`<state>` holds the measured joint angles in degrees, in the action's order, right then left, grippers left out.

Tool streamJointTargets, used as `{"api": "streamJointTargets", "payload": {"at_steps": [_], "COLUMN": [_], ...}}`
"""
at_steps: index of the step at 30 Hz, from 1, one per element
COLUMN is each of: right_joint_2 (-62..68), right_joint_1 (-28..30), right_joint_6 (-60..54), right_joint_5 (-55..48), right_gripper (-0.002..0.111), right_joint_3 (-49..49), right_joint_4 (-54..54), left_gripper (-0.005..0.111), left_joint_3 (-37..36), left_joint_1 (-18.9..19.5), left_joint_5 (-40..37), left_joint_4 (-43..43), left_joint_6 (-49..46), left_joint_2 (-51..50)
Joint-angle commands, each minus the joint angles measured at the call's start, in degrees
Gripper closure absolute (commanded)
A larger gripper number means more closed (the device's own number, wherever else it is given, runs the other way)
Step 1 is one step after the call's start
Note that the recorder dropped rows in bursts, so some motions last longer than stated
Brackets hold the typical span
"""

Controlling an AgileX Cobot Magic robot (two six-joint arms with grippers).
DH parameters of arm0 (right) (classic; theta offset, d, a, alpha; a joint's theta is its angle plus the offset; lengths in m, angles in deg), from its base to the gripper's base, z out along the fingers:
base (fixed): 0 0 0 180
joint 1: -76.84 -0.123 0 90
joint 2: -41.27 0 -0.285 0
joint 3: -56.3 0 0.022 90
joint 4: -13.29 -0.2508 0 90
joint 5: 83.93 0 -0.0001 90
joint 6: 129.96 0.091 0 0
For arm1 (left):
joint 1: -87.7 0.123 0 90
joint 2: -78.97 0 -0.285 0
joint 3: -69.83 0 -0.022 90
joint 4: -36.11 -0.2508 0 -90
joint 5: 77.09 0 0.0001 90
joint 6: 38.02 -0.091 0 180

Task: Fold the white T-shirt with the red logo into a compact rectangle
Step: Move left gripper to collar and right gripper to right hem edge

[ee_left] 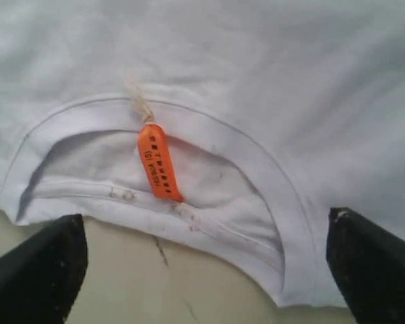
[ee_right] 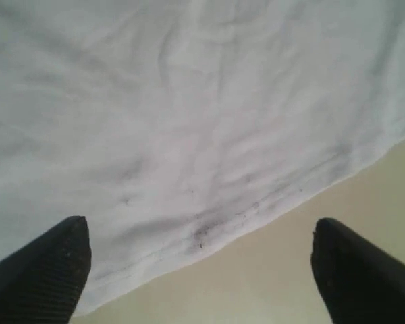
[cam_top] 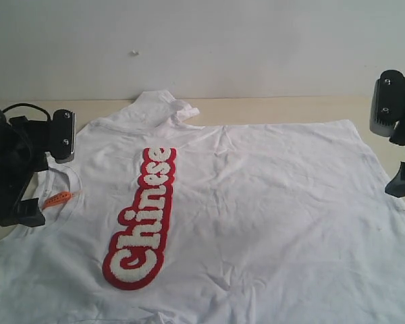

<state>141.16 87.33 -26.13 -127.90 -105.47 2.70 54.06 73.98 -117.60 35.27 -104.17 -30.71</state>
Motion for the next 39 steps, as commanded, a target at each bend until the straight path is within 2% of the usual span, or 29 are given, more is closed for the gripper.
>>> {"api": "streamJointTargets", "payload": {"at_steps": [1,3,4,6,9,16,19,23,27,29,33,36,39], "right_joint_2": [-1.5,-1.5,-1.38,-1.38,-0.96,1.64,1.2,-1.23,-2.17,-2.17,-0.26,2.5,6.61], "right_joint_1": [0.13,0.13,0.13,-2.22,-5.23,-7.37,-7.37,-7.84,-7.84,-7.84,-7.84,-7.84,-7.84], "right_joint_6": [7.97,11.08,11.33,7.33,7.22,13.77,16.18,18.29,20.9,17.62,2.87,3.45,7.51], "right_joint_5": [-1.52,-3.95,-8.39,-14.96,-12.7,-0.25,3.68,0.75,-1.03,-2.47,-8.94,-11.02,-18.43], "right_gripper": [0.023,0.024,0.026,0.034,0.032,0.02,0.02,0.02,0.02,0.02,0.02,0.02,0.02], "right_joint_3": [-0.98,-3.04,-4.87,-6.91,-6.41,-6.01,-6.01,-6.01,-6.01,-6.01,-6.12,-8.14,-14.67], "right_joint_4": [0.59,0.48,1.01,8.01,13.84,16.97,19.82,22.32,13.85,10.21,2.08,3.08,6.59], "left_gripper": [0.015,0.016,0.018,0.029,0.034,0.001,0.001,0.001,0.001,0.001,0.001,0.001,0.001], "left_joint_3": [2.9,4.87,5.83,6.88,6.48,1.62,1.13,1.13,1.13,1.13,2.01,5.8,10.0], "left_joint_1": [0.04,0.14,0.14,0.14,0.64,1.17,1.17,1.17,1.17,1.17,1.06,1.16,1.28], "left_joint_5": [-8.93,-13.32,-15.23,-17.53,-15.59,-2.2,1.36,2.98,0.5,-1.69,-7.53,-14.42,-21.48], "left_joint_4": [-0.2,-0.07,0.4,0.85,0.85,-0.71,-4.77,-5.55,-0.68,0.29,3.72,8.82,10.21], "left_joint_6": [-2.09,-1.5,-1.5,-4.54,-5.71,-6.71,-7.39,-5.77,2.79,-0.2,-7.32,-11.15,-11.4], "left_joint_2": [0.27,0.27,0.27,0.27,0.06,-0.03,-0.03,0.97,1.87,1.87,1.87,1.18,-0.22]}}
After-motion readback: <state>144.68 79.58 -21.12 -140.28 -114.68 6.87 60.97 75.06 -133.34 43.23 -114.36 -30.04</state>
